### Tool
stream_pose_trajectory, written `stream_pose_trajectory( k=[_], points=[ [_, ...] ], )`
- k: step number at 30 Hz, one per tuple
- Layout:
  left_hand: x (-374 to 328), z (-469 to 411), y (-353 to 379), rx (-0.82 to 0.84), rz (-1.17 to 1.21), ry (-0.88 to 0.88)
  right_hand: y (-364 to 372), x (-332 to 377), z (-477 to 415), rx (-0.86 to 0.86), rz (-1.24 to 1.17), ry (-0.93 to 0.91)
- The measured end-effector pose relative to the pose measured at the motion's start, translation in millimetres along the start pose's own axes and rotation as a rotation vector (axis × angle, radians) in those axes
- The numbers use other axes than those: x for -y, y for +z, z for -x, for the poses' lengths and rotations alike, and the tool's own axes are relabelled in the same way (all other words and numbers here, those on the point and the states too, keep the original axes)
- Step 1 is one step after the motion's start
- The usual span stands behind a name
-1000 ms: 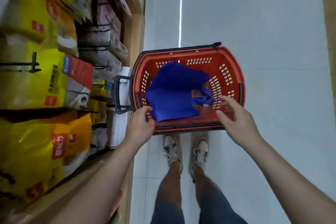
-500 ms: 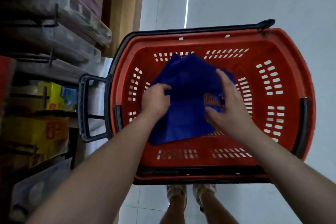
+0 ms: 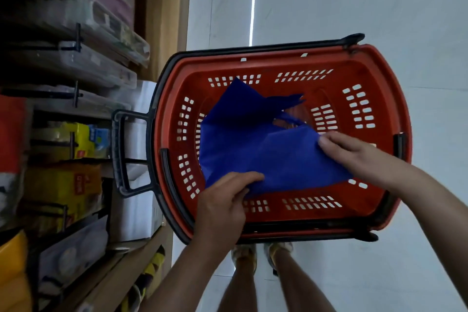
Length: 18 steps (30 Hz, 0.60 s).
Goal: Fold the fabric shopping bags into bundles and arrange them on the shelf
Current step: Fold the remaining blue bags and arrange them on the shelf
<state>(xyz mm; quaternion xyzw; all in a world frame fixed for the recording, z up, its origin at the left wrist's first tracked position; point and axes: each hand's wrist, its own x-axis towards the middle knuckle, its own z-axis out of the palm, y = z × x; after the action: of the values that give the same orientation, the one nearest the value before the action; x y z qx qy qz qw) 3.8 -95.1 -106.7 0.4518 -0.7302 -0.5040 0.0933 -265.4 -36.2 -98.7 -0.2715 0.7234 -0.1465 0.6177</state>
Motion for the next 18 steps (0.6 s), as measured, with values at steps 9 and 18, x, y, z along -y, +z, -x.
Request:
stream_pose_trajectory(
  k=[9,18],
  points=[
    [-93.2,41.2,-78.6,-0.195,-0.112,-0.382,19.9,54.7,123.1,-0.635,0.629,-0.331],
    [-211.8,109.0,-123.5,0.054,-0.575,0.109,66.1,159.6,251.5,-0.452,0.862,-0.909]
  ],
)
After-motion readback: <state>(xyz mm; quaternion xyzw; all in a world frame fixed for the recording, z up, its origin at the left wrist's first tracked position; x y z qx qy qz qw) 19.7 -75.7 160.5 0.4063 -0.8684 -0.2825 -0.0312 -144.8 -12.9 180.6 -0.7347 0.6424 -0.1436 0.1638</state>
